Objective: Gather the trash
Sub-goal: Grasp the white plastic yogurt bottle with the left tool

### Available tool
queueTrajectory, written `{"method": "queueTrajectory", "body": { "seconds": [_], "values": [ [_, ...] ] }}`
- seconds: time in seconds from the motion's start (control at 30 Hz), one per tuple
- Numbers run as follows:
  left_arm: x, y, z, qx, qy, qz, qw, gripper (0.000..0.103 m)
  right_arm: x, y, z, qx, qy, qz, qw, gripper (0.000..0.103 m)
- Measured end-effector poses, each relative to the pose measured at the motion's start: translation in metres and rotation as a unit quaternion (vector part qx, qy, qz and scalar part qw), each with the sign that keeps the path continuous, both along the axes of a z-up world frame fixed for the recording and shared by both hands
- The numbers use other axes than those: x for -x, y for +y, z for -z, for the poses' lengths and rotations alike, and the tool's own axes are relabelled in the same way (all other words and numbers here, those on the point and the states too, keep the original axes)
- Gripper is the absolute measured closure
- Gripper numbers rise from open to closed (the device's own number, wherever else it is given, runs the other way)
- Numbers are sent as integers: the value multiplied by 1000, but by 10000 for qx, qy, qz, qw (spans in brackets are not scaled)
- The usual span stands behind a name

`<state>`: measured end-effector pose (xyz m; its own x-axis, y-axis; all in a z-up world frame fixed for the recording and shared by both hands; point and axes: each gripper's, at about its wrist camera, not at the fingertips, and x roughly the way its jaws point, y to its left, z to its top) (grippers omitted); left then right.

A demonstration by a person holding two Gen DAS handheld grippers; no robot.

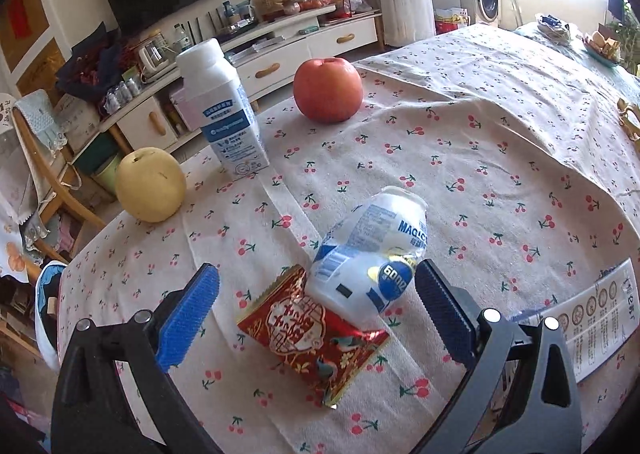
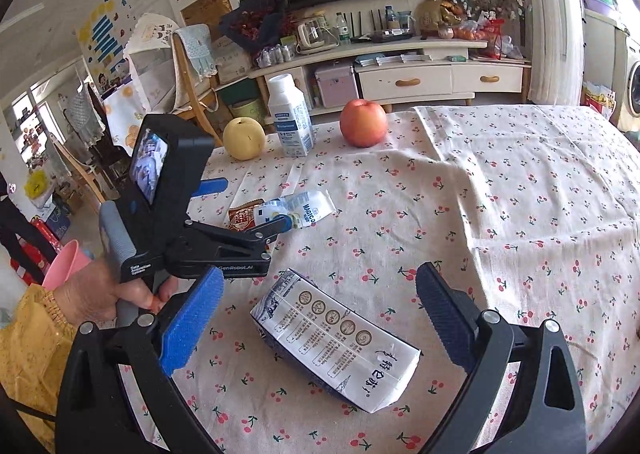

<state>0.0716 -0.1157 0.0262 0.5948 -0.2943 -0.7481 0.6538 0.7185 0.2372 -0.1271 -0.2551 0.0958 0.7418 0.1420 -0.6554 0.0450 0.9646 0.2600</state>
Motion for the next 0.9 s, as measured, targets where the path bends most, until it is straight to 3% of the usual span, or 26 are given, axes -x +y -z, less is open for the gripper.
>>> {"method": "queueTrajectory", "body": {
  "seconds": [0.27,0.37,0.4,0.43,0.67,0.9],
  "values": [
    [-19,-30,17,-374,131,119,9991,6,-4,-8,7,-137,242,-79,9996,7],
    [-18,-37,22,-415,213,178,9988,25,-4,-8,9,-150,312,-118,9993,7],
    [-17,-37,21,-298,262,188,9990,36,-5,-8,10,-145,333,-127,9993,7],
    [-18,-37,22,-243,353,159,9990,38,-5,-9,10,-138,350,-130,9992,7],
    [-19,-27,18,208,553,-227,9980,38,-11,-5,18,-100,644,-278,9975,7],
    [-13,-7,-1,698,529,-601,9943,38,-20,16,36,514,977,-737,9912,7]
  ]
}}
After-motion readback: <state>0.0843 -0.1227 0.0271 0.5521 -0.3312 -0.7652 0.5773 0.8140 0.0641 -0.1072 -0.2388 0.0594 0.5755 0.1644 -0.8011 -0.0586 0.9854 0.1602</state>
